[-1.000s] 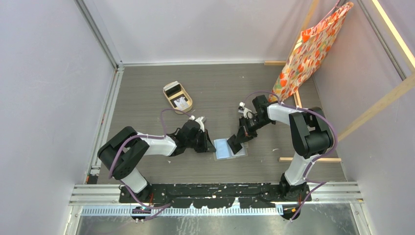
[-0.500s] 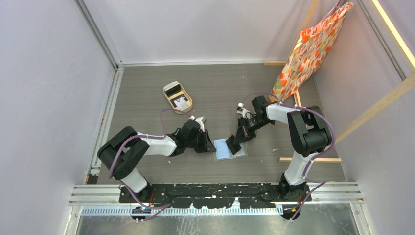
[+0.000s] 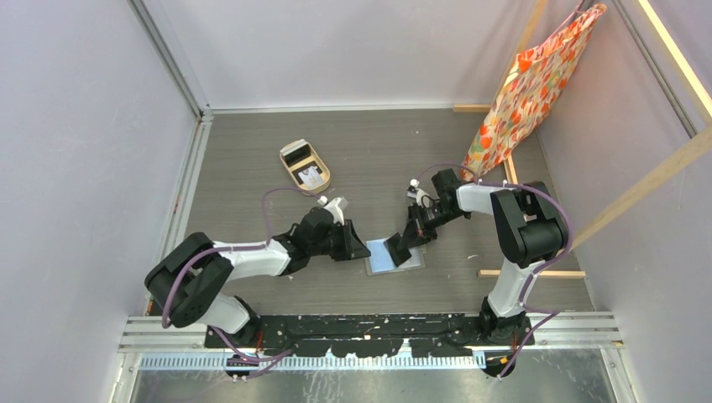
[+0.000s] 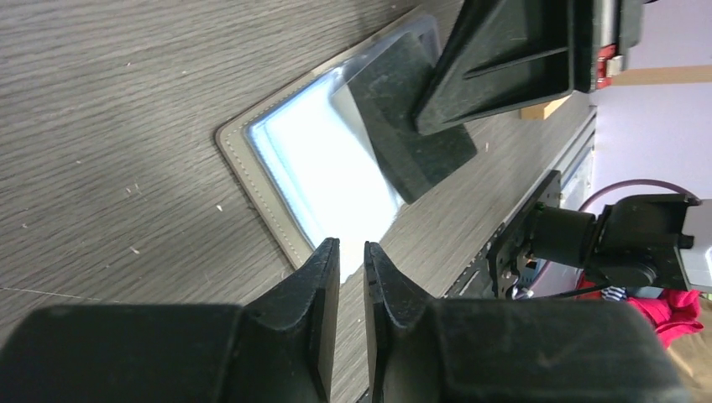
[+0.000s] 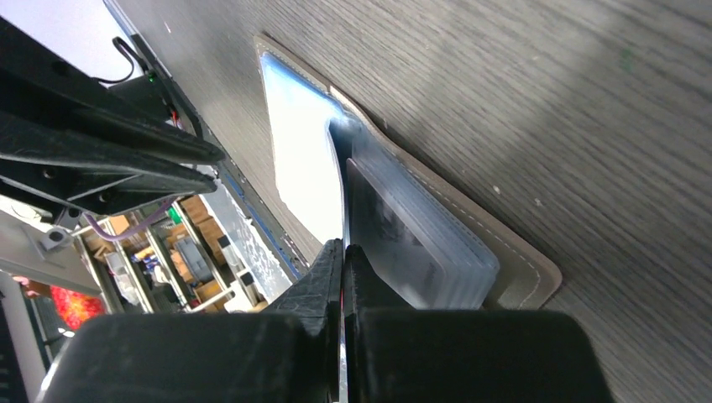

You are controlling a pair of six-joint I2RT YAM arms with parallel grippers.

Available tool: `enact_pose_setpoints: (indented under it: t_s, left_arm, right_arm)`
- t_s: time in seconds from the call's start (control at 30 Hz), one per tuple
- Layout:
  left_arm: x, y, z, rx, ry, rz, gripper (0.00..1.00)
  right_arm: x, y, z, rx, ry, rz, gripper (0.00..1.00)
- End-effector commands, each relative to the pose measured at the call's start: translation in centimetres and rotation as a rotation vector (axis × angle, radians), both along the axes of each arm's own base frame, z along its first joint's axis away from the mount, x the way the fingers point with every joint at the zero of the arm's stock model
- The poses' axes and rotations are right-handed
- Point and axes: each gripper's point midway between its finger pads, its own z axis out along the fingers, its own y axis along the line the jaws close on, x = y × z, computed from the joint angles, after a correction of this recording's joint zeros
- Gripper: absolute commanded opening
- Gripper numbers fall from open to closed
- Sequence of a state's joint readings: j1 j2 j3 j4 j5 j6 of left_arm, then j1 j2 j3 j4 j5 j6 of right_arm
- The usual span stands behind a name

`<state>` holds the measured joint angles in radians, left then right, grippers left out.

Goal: Put the credit cards into the card holder
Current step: Insert the credit card into the card holder.

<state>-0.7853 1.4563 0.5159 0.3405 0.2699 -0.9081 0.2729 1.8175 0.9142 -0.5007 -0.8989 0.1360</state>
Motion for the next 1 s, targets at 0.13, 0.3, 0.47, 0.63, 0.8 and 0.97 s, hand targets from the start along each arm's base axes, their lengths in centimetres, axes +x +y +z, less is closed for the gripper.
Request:
enact_pose_setpoints:
  t_s: [0.13, 0.3, 0.47, 0.63, 0.8, 0.97]
  left_arm:
    - [0.7, -1.1, 2.5, -0.138, -0.083, 0.014, 0.20]
    - [0.6, -1.9, 1.8, -0.193, -0.048, 0.010, 0.20]
    - [0.5, -2.3, 1.2, -0.189, -0.042, 0.000, 0.21]
    - [0.6, -2.3, 1.1, -0.173, -0.050, -0.001, 0.21]
    - [0.4, -2.4, 0.9, -0.161, -0.048, -0.014, 0.21]
    - [0.3, -2.8, 0.7, -0.159, -0.041, -0.024, 0.21]
  right_arm:
    - [1.2, 0.0, -0.4, -0.034, -0.022, -0.086, 0.06]
    - [1.4, 0.2, -0.3, -0.018, -0.040, -0.115, 0.10]
    - [1.3, 0.2, -0.4, -0.015, -0.034, -0.118, 0.12]
    - [1.3, 0.2, -0.4, -0.016, -0.039, -0.125, 0.13]
    - [1.4, 0.1, -0.5, -0.034, -0.052, -0.131, 0.14]
    - [1.3, 0.4, -0.2, -0.033, -0.070, -0.111, 0.18]
